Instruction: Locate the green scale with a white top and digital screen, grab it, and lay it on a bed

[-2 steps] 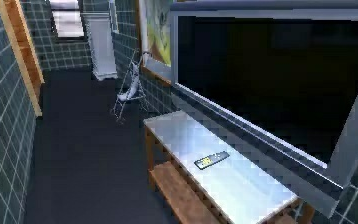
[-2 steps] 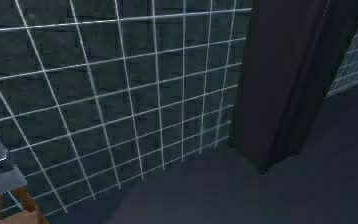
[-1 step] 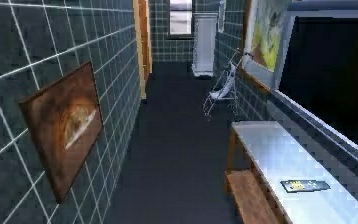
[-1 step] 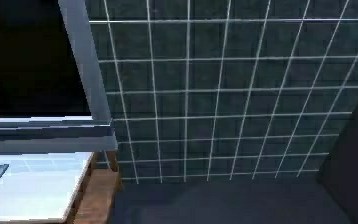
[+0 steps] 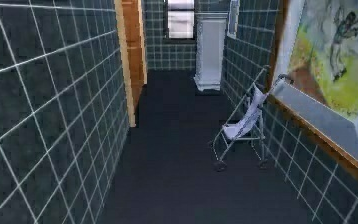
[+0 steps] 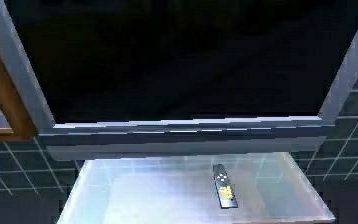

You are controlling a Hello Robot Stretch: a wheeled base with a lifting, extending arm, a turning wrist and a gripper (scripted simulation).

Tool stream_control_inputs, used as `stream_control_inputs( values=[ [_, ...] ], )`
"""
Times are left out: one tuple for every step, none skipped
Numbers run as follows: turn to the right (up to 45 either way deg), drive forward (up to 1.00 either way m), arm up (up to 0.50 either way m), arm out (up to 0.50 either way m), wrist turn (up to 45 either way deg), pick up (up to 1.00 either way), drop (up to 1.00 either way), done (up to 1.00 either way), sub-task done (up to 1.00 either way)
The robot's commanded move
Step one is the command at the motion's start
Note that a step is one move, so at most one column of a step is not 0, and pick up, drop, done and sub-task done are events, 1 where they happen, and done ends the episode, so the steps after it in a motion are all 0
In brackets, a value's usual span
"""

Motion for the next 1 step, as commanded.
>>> stream_control_inputs(
  values=[
    [0.0,1.0,0.0,0.0,0.0,0.0,0.0,0.0,0.0]
  ],
)
